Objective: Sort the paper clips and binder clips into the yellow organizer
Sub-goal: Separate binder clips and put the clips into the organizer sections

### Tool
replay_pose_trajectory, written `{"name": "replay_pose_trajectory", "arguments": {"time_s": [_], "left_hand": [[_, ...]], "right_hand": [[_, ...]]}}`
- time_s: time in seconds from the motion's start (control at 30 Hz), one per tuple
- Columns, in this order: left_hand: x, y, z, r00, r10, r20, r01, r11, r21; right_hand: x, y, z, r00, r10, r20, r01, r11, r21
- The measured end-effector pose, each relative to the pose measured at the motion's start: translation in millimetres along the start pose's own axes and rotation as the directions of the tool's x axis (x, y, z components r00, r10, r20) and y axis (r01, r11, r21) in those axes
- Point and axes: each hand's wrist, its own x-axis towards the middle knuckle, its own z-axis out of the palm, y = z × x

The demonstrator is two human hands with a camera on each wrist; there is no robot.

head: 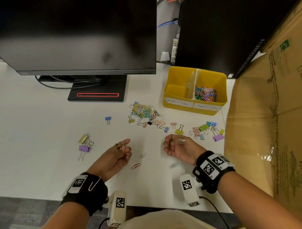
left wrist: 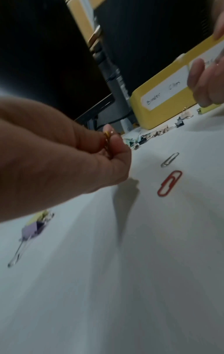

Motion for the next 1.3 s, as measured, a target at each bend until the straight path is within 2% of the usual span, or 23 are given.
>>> {"name": "replay_pose_trajectory", "arguments": {"time_s": [0.07, 0.13, 0.17, 0.2, 0.23, 0.27, 0.3, 0.33, 0.37, 0.4, 0.43, 0.53, 0.57, 0.67, 0.83, 0.97, 1.07, 1.2, 1.3], "left_hand": [[-4, -3, -5, 0.999, -0.038, 0.021, 0.04, 0.994, -0.103], [-9, -6, -9, 0.998, -0.065, 0.018, 0.067, 0.99, -0.127], [-10, -7, -11, 0.997, -0.076, 0.004, 0.076, 0.992, -0.1], [-11, -8, -10, 0.997, -0.075, -0.025, 0.074, 0.997, -0.034], [-11, -9, -8, 0.997, -0.042, -0.067, 0.049, 0.993, 0.111], [-12, -12, -5, 0.994, 0.027, -0.104, 0.009, 0.943, 0.332], [-12, -15, -3, 0.984, 0.121, -0.131, -0.022, 0.811, 0.584], [-10, -21, -2, 0.957, 0.252, -0.143, -0.041, 0.607, 0.794], [-10, -26, 0, 0.921, 0.373, -0.112, -0.047, 0.392, 0.919], [-10, -32, 2, 0.897, 0.438, -0.062, -0.052, 0.245, 0.968], [-10, -38, 3, 0.888, 0.458, -0.029, -0.058, 0.175, 0.983], [-9, -52, 4, 0.876, 0.481, -0.041, -0.044, 0.164, 0.985], [-8, -54, 4, 0.872, 0.488, -0.041, -0.04, 0.155, 0.987], [-7, -56, 6, 0.871, 0.49, -0.025, -0.038, 0.119, 0.992], [-6, -57, 2, 0.882, 0.468, 0.044, -0.081, 0.06, 0.995], [-8, -55, 1, 0.886, 0.46, 0.06, -0.099, 0.061, 0.993], [-8, -54, 0, 0.895, 0.445, 0.033, -0.085, 0.098, 0.992], [-3, -51, -3, 0.908, 0.418, 0.025, -0.08, 0.115, 0.99], [-4, -47, -4, 0.926, 0.377, 0.027, -0.072, 0.106, 0.992]], "right_hand": [[3, 1, 8, 0.998, 0.015, -0.063, -0.023, 0.992, -0.125], [7, 5, 18, 0.989, -0.031, -0.146, -0.028, 0.921, -0.389], [9, 7, 23, 0.985, -0.087, -0.151, -0.009, 0.839, -0.543], [10, 10, 29, 0.982, -0.152, -0.116, 0.028, 0.712, -0.702], [11, 12, 34, 0.979, -0.197, -0.056, 0.064, 0.552, -0.831], [12, 13, 37, 0.977, -0.215, 0.011, 0.096, 0.39, -0.916], [11, 15, 38, 0.975, -0.217, 0.055, 0.109, 0.244, -0.964], [8, 16, 37, 0.973, -0.223, 0.067, 0.1, 0.139, -0.985], [4, 16, 33, 0.97, -0.238, 0.055, 0.076, 0.077, -0.994], [-2, 18, 26, 0.964, -0.263, 0.034, 0.046, 0.042, -0.998], [-9, 21, 16, 0.961, -0.277, -0.001, 0.008, 0.031, -0.999], [-31, 37, -7, 0.961, -0.271, -0.062, -0.045, 0.066, -0.997], [-36, 42, -10, 0.966, -0.257, -0.045, -0.025, 0.081, -0.996], [-37, 44, -9, 0.98, -0.196, 0.018, 0.025, 0.036, -0.999], [-20, 37, 11, 0.988, -0.135, 0.075, 0.082, 0.048, -0.995], [15, 37, 46, 0.96, -0.246, 0.135, 0.161, 0.089, -0.983], [36, 36, 59, 0.966, -0.231, 0.116, 0.143, 0.102, -0.984], [38, 37, 61, 0.97, -0.215, 0.108, 0.115, 0.017, -0.993], [36, 49, 60, 0.975, -0.172, 0.143, 0.101, -0.233, -0.967]]}}
